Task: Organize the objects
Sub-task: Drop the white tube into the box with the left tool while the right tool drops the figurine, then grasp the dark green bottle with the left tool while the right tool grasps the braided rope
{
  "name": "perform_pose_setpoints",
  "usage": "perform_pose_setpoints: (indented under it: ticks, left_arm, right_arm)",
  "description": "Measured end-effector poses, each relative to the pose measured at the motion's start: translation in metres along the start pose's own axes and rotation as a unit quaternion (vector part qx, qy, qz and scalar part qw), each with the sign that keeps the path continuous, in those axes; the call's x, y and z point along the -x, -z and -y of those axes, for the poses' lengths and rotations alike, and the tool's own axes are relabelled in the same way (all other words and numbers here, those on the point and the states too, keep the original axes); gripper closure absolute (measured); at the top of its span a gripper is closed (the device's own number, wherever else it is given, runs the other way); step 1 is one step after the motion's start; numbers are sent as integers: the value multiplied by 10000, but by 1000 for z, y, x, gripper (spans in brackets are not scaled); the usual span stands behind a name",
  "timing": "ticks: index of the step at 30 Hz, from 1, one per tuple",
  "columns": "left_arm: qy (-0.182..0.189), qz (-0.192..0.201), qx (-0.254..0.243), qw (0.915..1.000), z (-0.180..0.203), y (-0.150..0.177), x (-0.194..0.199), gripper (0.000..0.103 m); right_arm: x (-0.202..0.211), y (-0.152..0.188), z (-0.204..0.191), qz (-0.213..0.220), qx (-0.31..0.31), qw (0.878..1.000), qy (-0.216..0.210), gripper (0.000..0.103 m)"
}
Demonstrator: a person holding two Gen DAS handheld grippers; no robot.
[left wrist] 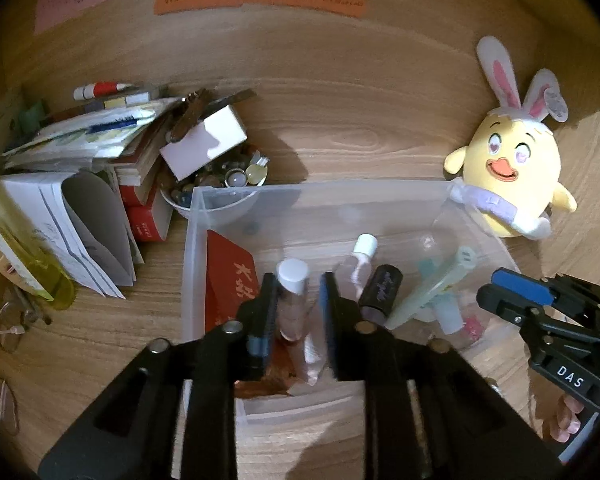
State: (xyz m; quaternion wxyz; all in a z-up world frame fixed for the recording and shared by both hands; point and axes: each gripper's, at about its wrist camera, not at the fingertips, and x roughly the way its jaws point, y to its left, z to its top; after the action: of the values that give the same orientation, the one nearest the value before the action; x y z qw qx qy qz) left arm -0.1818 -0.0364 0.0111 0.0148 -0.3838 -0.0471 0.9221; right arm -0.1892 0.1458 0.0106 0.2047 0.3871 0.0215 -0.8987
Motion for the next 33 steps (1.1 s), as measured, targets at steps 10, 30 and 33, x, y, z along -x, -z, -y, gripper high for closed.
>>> perform_pose_setpoints:
  ticks: [10,30,33]
  left_arm:
    - [-25,455,-257,9986,17,9,42,43]
    - [305,42,-540,9981,44,81,70,29]
    - [403,-158,-545,9976,48,92,66,29]
  right_arm:
    - [33,6,-6,303,95,9995,1,62]
    - [46,69,-15,-120,286,9991,-301,56]
    - [40,77,-18,-237,354,9986,-314,56]
